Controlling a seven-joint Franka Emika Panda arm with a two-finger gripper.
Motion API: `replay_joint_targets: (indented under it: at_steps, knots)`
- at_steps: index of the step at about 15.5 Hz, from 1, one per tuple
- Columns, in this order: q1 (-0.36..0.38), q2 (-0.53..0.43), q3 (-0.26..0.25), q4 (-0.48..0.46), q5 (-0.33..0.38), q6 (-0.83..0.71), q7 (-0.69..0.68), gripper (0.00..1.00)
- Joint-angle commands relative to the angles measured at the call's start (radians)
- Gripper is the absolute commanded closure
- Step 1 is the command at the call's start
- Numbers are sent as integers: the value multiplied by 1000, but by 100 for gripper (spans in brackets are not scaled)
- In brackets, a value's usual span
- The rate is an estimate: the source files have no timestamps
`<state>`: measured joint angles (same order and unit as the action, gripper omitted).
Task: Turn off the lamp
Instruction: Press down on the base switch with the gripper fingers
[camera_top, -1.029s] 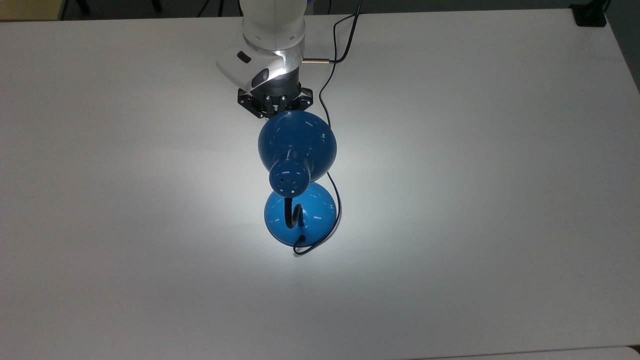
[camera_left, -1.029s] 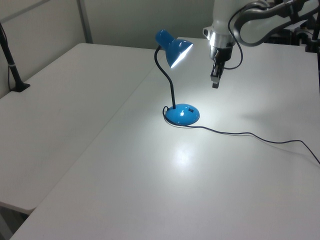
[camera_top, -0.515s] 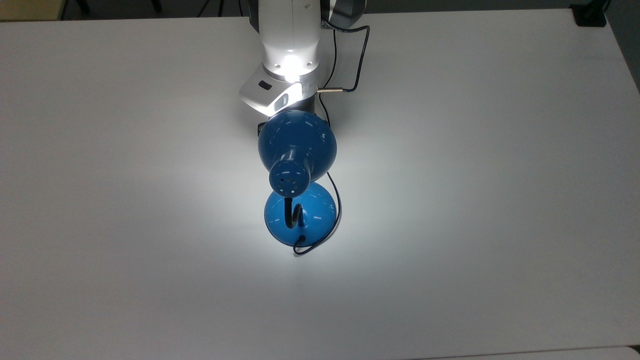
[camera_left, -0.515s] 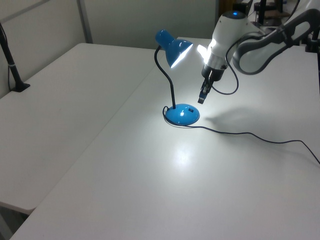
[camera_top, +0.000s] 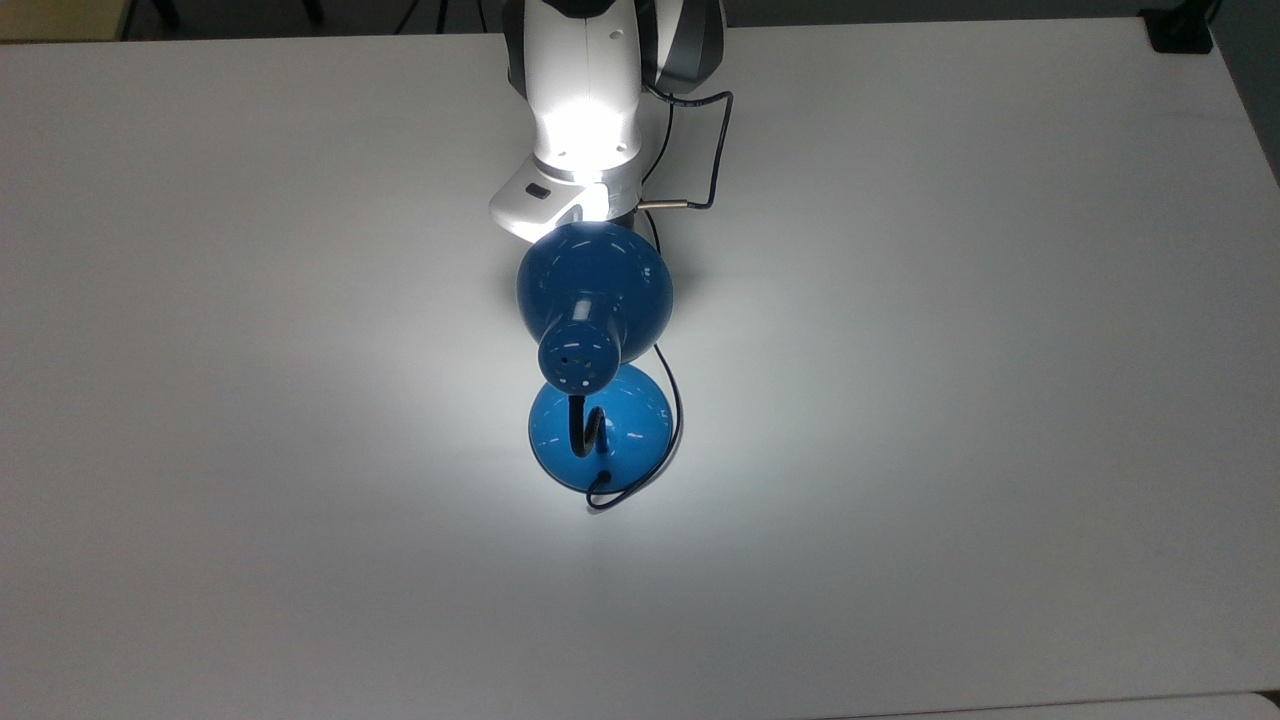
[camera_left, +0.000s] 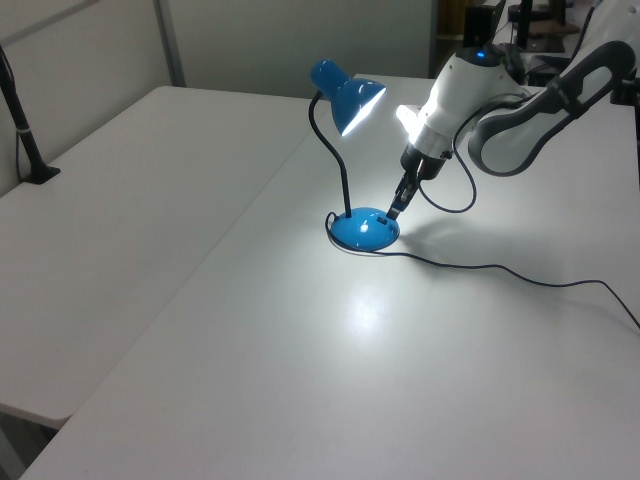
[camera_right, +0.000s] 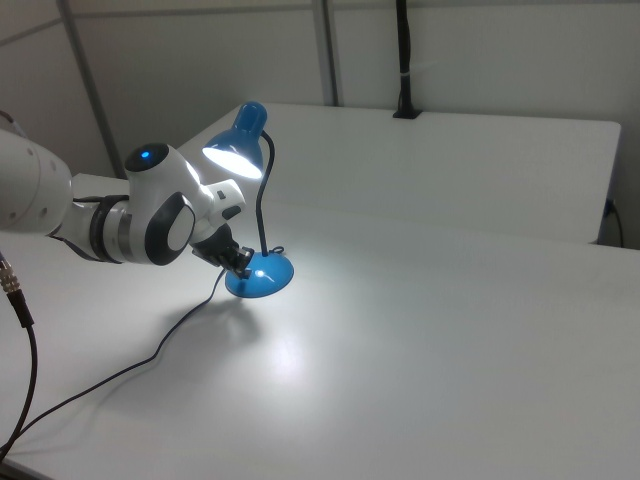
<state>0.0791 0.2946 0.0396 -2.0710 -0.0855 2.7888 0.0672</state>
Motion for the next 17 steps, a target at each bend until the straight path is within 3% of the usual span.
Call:
replay_joint_targets:
  at_steps: [1,10,17]
  knots:
    - [-5,14,6,-6,16,61,-4,100]
    - [-4,61,6,34,7,64,-4,100]
    - [-7,61,6,8,7,11,-4,100]
